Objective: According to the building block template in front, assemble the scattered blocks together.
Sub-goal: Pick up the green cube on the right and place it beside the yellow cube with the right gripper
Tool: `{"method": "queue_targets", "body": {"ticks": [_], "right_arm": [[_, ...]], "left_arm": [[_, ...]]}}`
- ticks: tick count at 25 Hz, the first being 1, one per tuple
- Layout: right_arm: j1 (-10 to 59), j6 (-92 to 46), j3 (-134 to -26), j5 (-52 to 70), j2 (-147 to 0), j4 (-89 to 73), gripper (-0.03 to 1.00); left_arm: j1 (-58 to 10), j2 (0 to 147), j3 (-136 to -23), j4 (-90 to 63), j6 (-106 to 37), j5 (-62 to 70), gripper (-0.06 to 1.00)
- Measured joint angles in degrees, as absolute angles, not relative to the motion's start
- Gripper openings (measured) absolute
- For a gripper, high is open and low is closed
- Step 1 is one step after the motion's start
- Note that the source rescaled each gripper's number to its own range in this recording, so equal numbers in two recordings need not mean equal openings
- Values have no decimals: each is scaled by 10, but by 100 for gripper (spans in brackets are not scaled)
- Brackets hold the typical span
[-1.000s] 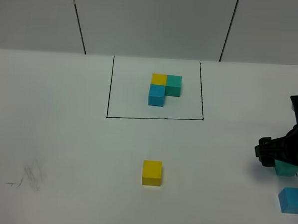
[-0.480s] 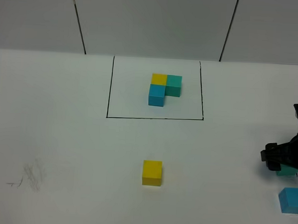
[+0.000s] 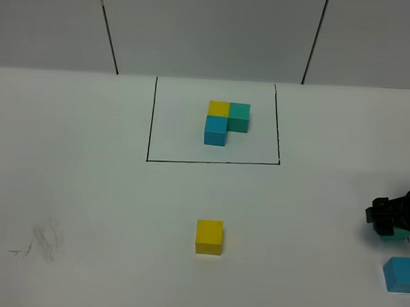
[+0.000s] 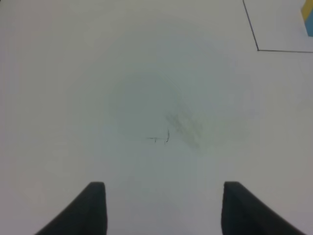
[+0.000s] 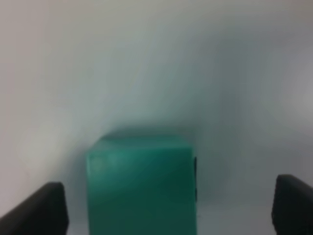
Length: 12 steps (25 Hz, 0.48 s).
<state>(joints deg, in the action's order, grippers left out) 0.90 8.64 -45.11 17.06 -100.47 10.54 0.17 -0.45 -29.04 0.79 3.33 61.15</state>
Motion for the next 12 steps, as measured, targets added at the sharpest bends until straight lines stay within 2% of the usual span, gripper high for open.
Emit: {"method": "queue_targets", "body": {"ticks": [6,8,10,12], "right_arm": [[9,69,-452,165,-1036,92,77],[9,67,-452,158,-1037,92,71],[9,61,-452,150,-1037,91,57],[9,54,-452,144,-1037,91,36]], "left_arm": [[2,-5,-290,8,33,611,15],[2,-5,-290,8,33,611,15],[2,-5,-290,8,33,611,15],[2,-5,-290,8,33,611,15]]}}
